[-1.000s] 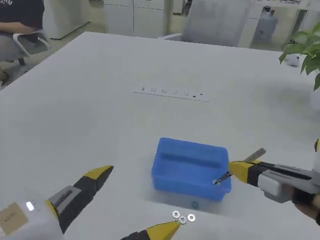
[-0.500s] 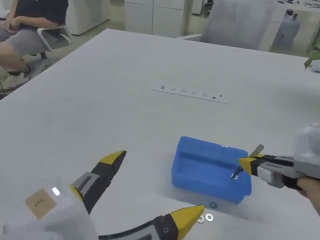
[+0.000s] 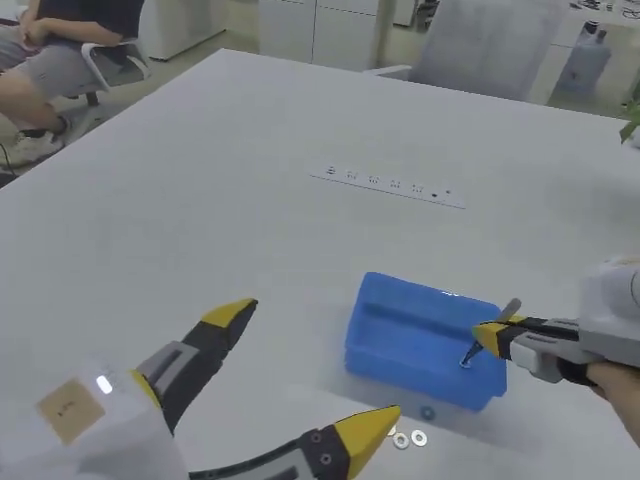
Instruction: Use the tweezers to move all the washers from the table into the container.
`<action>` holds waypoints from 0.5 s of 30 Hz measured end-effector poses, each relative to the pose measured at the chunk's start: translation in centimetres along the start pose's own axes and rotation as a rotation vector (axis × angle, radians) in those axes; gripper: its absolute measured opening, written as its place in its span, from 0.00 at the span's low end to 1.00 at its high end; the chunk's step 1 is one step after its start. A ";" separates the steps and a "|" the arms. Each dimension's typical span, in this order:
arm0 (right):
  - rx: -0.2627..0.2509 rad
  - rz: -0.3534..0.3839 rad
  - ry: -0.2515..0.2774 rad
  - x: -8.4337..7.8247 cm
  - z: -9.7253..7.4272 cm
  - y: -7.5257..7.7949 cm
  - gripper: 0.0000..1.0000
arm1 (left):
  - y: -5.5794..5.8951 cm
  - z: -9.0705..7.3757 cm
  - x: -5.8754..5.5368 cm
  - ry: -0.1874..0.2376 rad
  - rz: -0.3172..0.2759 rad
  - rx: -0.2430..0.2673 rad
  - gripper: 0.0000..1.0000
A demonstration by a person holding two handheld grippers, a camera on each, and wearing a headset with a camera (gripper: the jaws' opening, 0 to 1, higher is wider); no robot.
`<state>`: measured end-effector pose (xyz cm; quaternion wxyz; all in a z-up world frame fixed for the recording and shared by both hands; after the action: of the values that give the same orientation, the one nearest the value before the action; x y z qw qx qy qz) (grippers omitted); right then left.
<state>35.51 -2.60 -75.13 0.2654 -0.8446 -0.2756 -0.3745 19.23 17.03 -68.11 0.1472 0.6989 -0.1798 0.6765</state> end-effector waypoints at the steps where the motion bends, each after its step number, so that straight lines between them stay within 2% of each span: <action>1: 0.007 0.001 0.016 0.2 -0.3 -0.3 0.03 | 0.0 0.0 0.0 -0.002 0.002 0.001 0.86; 4: 0.038 0.010 0.061 0.9 -1.8 -2.0 0.03 | 0.0 0.1 -0.4 -0.025 0.006 -0.003 0.85; 6: 0.056 0.004 0.086 1.2 -2.6 -3.2 0.03 | 0.0 0.1 -0.4 -0.026 0.016 -0.003 0.85; 9: 0.090 0.009 0.109 1.3 -3.6 -4.8 0.03 | 0.1 0.2 -0.6 -0.039 0.017 -0.009 0.85; 12: 0.119 0.011 0.110 1.1 -4.1 -6.1 0.03 | 0.2 0.2 -0.6 -0.041 0.018 -0.016 0.85; 15: 0.149 0.007 0.097 0.4 -4.1 -7.4 0.03 | 0.3 0.3 -0.9 -0.064 0.025 -0.024 0.84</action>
<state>28.80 0.02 -70.67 0.3419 -0.8043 -0.2868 -0.3924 19.31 16.67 -69.01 0.1412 0.7159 -0.2012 0.6535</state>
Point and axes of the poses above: the centre of the closed fingertips' face, and the gripper's own axes: z roughly forward along the fingers, y roughly to its right, x roughly out of its top, the point moved 5 cm from there along -z, roughly backward along the fingers, and after that the axes turned 10 degrees about z, right-handed, at the moved point
